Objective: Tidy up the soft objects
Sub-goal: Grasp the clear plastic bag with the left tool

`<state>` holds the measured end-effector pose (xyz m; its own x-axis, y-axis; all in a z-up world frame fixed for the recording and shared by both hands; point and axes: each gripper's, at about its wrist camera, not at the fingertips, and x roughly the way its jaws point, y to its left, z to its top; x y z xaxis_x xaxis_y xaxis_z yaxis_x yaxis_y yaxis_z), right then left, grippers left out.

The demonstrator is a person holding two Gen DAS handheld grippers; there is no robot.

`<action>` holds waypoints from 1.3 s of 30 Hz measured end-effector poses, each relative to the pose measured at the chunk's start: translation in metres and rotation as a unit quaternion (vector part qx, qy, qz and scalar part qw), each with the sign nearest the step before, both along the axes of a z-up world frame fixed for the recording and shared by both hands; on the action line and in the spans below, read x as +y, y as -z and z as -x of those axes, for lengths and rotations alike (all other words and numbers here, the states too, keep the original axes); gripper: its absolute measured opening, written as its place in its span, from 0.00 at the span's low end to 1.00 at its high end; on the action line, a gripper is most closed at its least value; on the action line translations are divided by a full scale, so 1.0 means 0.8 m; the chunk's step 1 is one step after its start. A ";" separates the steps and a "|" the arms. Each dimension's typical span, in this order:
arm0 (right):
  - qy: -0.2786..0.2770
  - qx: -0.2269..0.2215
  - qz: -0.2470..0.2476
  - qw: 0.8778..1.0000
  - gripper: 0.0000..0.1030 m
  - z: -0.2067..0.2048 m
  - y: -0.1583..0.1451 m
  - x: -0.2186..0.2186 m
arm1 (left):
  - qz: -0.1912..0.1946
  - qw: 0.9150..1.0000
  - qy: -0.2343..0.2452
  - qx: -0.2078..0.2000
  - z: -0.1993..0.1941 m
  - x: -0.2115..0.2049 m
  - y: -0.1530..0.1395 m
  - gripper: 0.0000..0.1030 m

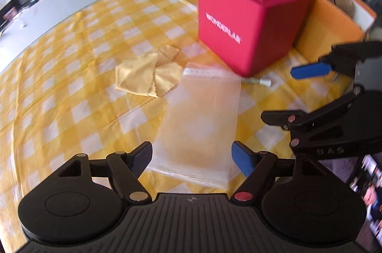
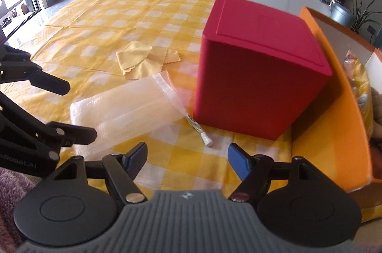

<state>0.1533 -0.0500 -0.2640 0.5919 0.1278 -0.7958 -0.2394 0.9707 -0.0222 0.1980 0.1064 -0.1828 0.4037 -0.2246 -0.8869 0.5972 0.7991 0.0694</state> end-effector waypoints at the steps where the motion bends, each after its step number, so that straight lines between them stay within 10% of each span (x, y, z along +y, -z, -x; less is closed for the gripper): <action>1: -0.001 0.003 -0.002 1.000 0.71 -0.003 0.004 0.000 | -0.006 1.000 0.009 0.005 -0.002 -0.002 0.006 0.86; 33: 0.010 0.023 -0.020 0.999 0.71 -0.023 0.025 -0.014 | 0.021 0.999 0.043 0.018 -0.029 -0.003 0.039 1.00; 39: 0.011 0.021 -0.019 1.000 0.71 -0.022 0.025 -0.014 | 0.034 0.999 0.024 0.012 -0.028 0.001 0.026 0.51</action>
